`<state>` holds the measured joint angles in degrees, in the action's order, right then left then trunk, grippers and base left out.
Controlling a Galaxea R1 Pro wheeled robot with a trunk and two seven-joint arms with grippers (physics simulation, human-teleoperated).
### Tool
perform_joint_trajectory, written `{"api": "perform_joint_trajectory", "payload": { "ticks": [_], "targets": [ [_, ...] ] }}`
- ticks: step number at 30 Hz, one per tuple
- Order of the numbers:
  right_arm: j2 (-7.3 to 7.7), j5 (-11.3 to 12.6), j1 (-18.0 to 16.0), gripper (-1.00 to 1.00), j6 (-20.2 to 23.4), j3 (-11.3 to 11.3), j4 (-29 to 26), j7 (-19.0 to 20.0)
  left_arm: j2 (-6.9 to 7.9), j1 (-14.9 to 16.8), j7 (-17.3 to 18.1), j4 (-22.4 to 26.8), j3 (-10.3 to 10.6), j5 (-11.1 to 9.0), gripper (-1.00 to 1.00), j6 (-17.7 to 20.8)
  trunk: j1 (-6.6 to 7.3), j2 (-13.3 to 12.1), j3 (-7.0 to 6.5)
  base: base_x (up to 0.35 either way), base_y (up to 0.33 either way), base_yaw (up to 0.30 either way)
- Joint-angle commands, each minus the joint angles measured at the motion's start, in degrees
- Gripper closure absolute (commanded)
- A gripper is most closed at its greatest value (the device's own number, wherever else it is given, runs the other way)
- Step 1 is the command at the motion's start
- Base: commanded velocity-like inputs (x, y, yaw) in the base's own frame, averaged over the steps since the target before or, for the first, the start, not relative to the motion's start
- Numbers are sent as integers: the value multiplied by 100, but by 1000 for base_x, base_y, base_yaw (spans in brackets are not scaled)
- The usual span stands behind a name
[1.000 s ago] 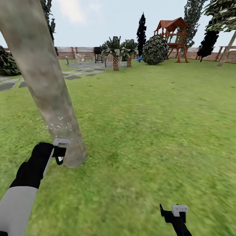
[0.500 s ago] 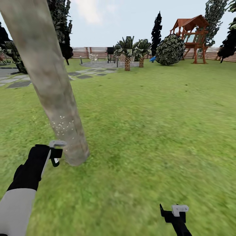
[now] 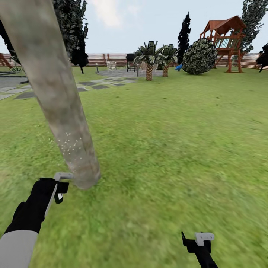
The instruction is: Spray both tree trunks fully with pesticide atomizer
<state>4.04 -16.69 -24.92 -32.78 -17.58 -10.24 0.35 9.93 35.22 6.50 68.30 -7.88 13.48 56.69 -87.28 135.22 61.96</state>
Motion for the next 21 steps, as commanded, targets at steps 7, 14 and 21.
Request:
{"api": "perform_joint_trajectory", "payload": {
  "ticks": [7, 14, 21],
  "targets": [
    [-7, -1, 0, -100, 0, 0, 5, 0, -44, -210, -7, -160, -10, -21, 100, -362, 0, 0, 0, 146, -252, 51],
    [-9, -1, -2, -100, 0, 0, 5, 0, -52, -260, -284, -316, -24, -101, 100, -442, 0, 0, 0, 160, -252, 265],
    [-9, -1, -2, -100, 0, 0, 5, 0, -58, -261, -390, -569, -29, -161, 100, -878, 0, 0, 0, 162, -252, 276]
  ]
}}
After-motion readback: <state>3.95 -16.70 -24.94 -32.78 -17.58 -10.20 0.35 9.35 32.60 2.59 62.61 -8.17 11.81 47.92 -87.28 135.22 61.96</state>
